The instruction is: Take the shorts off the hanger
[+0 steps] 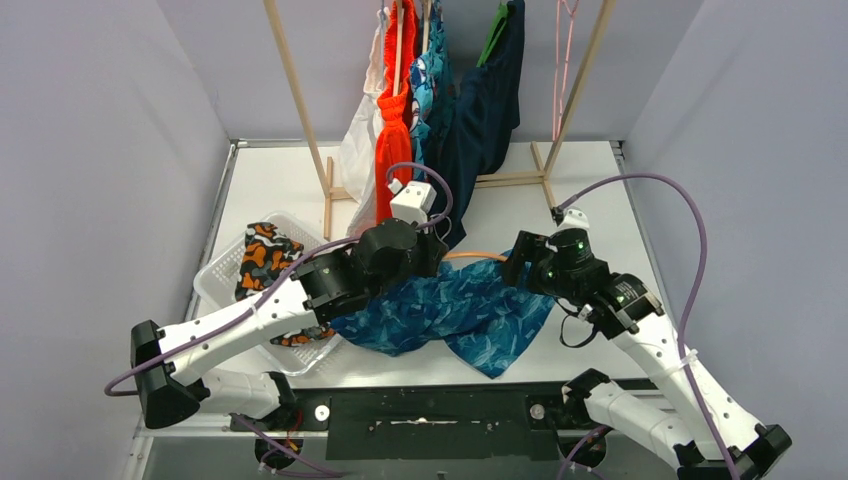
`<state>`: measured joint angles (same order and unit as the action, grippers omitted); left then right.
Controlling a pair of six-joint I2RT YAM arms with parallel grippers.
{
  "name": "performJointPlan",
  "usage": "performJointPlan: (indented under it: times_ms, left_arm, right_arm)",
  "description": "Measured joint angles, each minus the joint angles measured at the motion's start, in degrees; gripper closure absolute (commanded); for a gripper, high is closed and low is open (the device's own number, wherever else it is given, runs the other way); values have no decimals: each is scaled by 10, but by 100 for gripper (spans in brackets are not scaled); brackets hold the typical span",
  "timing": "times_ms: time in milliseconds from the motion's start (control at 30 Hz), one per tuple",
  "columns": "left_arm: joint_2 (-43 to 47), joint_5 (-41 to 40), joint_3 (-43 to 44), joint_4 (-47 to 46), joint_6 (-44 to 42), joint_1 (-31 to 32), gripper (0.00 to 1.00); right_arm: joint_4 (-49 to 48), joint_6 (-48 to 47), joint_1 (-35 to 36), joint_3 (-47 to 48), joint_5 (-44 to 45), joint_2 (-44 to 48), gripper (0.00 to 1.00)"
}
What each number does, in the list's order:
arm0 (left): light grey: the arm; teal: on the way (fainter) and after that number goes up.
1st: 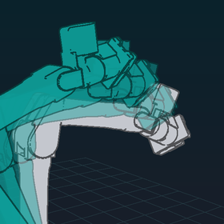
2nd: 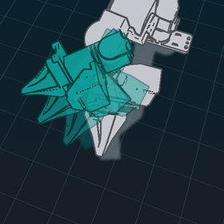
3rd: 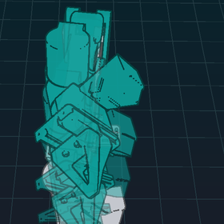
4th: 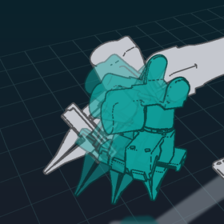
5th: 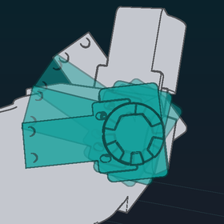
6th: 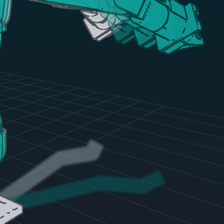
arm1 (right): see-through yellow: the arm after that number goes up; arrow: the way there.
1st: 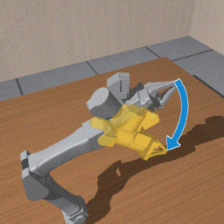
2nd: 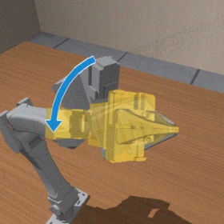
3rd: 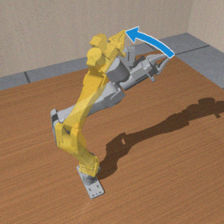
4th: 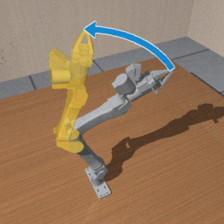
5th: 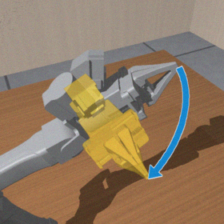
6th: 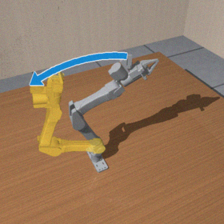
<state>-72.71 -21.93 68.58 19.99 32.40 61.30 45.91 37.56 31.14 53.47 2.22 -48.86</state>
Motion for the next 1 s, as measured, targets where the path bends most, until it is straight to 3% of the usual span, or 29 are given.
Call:
performJointPlan:
  times_ms: [67,133,300,433,667,833,1000]
  left_arm:
    - [0,-3,14,-5,-1,1,100]
    - [-1,-8,19,-5,-3,1,100]
    - [-3,-15,24,0,-7,1,100]
    - [-3,-3,24,3,-15,1,100]
    - [3,27,24,13,-14,1,100]
    - [33,11,17,7,-11,0,100]
    - [62,-17,14,4,-4,-18,100]
  right_arm:
    - [0,14,0,9,10,-3,32]
    - [-2,28,0,18,26,-5,44]
    - [-4,51,1,19,58,10,50]
    - [-3,53,0,19,81,7,78]
    - [0,43,-29,26,118,-12,97]
    - [-10,25,-96,38,91,-30,98]
    - [-19,13,-119,28,71,-25,95]
